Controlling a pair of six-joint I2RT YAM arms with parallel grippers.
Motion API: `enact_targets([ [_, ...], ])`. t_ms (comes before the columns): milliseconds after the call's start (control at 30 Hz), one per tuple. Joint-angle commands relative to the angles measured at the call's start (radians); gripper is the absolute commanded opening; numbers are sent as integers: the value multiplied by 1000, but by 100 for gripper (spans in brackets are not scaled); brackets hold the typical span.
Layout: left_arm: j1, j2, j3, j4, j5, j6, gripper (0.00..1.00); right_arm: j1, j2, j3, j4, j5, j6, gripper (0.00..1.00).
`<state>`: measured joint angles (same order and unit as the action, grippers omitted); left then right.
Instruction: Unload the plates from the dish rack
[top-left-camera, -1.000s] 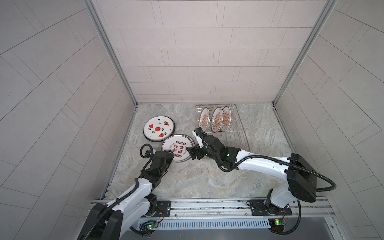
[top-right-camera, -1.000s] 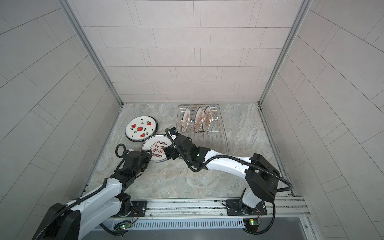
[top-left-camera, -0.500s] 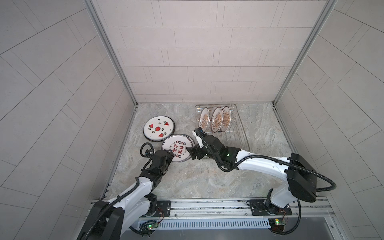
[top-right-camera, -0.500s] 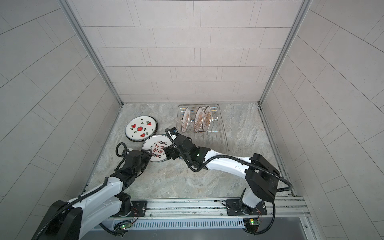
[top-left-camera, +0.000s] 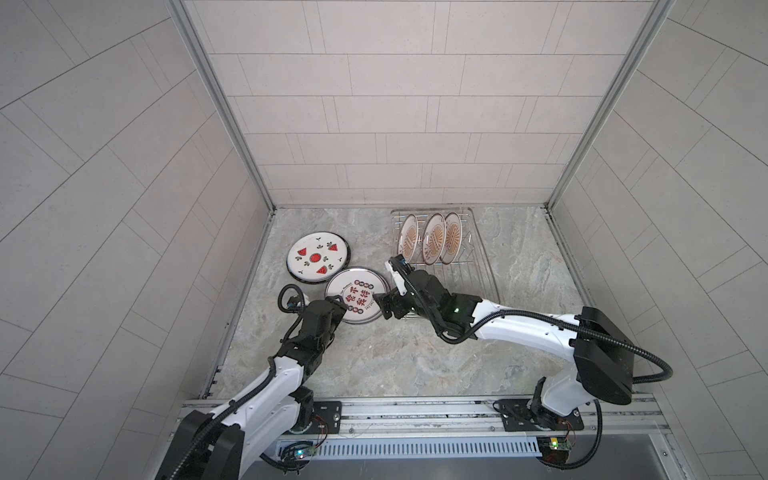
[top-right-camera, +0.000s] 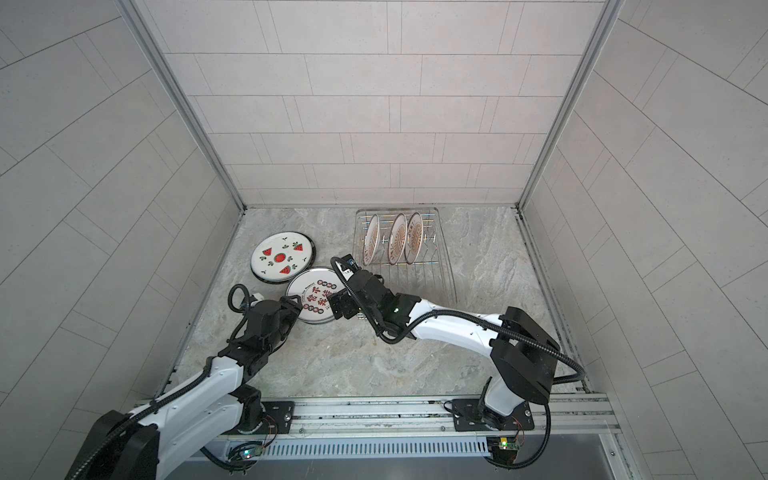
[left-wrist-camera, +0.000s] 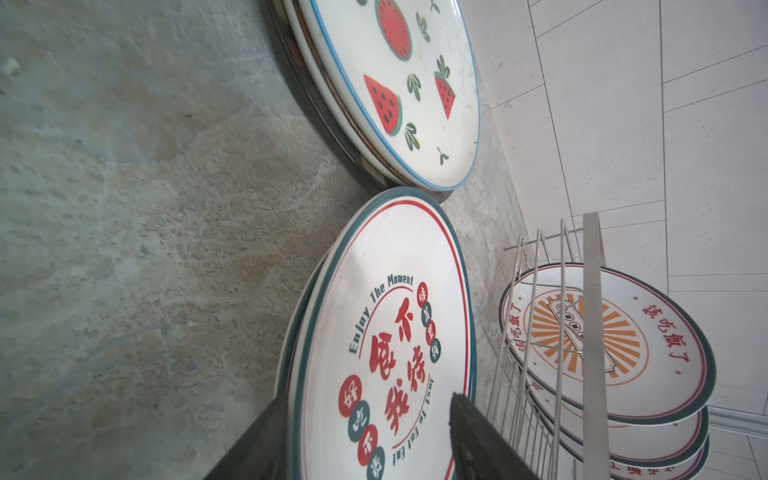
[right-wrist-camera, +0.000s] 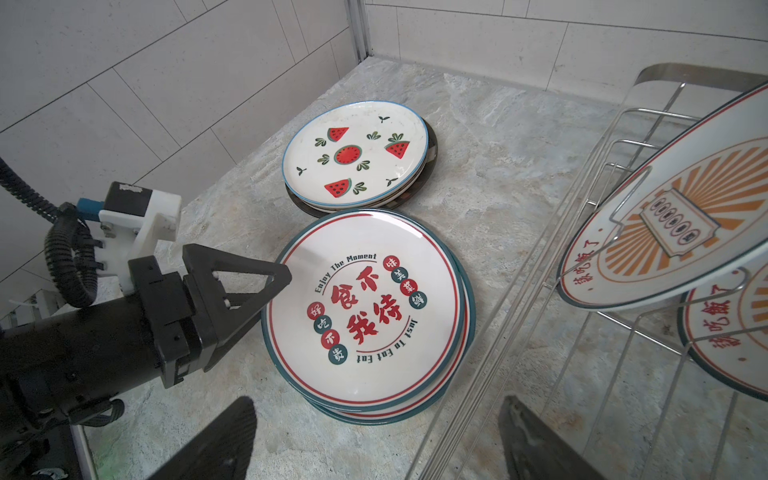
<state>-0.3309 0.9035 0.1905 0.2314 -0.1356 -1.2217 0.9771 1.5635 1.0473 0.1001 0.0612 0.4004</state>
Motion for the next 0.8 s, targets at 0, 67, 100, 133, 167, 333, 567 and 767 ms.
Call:
enact_targets([
  [0,7,-7,-7,31,-18,14,66,6,-12,3,1,19,3,93],
  [67,6,5,-11,46,-5,14,66,6,-13,3,3,19,5,93],
  [100,7,10,-10,52,-1,14,66,6,-11,3,4,19,6,93],
  [133,7,16,-10,56,2,15,66,6,-10,3,6,18,7,93],
  [167,7,21,-10,60,3,17,67,6,-8,4,4,17,8,93],
  [333,7,50,-19,67,-24,-1,68,6,-10,3,4,19,9,93],
  [567,7,42,-22,64,-35,7,81,6,-8,1,4,20,9,93],
  [767,7,46,-20,79,-47,27,82,6,-16,-11,18,24,12,93],
])
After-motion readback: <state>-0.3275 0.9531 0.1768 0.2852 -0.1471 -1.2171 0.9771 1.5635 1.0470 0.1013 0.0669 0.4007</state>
